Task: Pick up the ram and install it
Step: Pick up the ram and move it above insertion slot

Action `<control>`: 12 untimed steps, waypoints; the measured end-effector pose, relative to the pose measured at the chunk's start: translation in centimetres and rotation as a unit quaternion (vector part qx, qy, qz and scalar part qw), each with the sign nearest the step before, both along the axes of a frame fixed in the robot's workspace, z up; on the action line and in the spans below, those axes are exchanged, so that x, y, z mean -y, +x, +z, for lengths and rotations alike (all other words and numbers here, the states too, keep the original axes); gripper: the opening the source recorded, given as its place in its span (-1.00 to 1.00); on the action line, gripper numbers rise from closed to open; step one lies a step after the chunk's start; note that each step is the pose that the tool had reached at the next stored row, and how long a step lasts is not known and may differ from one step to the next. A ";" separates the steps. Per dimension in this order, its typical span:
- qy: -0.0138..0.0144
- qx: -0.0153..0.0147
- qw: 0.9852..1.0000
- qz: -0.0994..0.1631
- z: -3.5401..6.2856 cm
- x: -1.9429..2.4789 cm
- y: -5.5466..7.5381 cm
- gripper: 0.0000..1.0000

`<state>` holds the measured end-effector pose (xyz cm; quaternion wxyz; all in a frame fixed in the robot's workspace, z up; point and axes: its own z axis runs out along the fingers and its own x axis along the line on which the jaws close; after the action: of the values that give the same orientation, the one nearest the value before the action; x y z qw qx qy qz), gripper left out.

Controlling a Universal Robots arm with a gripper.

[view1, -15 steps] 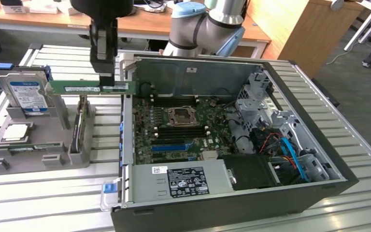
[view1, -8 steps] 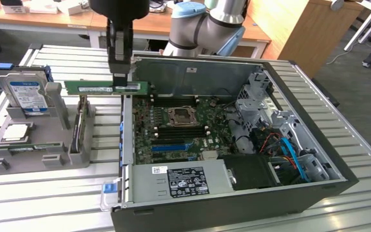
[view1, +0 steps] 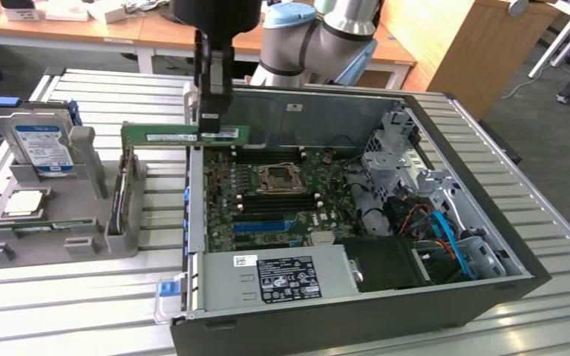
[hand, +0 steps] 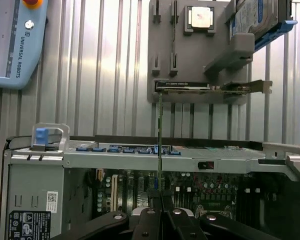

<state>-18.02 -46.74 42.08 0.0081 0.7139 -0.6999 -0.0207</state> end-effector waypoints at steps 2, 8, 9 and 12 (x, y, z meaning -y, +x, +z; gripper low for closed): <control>0.000 0.000 1.000 0.000 0.00 0.00 0.8 -0.76; 0.000 0.000 1.000 0.000 0.00 0.00 3.1 -0.76; 0.000 0.000 1.000 0.000 0.00 0.00 3.5 -0.76; 0.000 0.000 1.000 0.000 0.00 0.01 4.7 -0.76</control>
<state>-13.35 -46.75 42.08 0.0081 0.7140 -0.6998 -0.0207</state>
